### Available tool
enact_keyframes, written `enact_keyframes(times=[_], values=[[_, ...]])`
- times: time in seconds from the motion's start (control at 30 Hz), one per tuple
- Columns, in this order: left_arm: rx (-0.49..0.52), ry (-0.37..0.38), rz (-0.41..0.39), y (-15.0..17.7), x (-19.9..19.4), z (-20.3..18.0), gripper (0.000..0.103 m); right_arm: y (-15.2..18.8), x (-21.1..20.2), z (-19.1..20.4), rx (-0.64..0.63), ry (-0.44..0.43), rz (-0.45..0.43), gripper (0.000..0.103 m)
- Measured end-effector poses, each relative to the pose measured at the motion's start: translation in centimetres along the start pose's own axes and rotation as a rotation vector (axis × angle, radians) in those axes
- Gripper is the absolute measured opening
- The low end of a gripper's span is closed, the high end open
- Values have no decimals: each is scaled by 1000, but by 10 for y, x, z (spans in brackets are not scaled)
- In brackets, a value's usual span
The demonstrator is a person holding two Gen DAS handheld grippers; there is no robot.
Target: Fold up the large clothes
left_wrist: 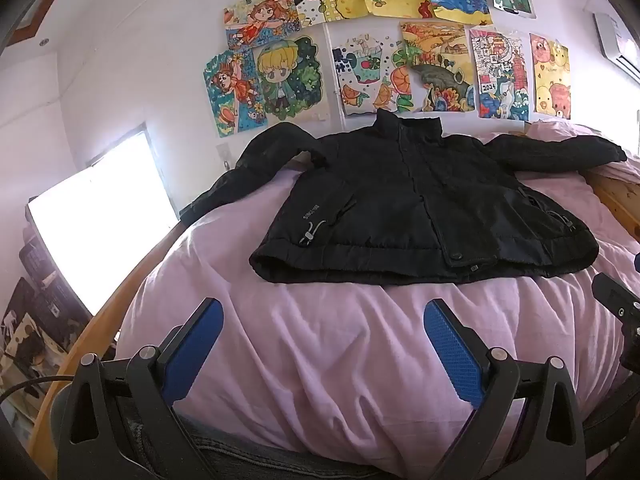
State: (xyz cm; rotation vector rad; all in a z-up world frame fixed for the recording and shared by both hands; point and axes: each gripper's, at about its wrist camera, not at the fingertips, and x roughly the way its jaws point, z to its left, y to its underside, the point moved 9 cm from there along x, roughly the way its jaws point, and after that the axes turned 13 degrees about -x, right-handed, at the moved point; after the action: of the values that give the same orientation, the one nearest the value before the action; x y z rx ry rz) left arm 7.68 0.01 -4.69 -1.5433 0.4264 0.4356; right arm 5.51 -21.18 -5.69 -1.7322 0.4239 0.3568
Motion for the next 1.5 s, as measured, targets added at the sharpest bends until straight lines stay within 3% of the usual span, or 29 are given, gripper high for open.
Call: enact_keyframes(times=[1.5], values=[[2, 0, -3, 0, 0, 0, 99, -4, -3, -1, 1, 1, -9, 103]])
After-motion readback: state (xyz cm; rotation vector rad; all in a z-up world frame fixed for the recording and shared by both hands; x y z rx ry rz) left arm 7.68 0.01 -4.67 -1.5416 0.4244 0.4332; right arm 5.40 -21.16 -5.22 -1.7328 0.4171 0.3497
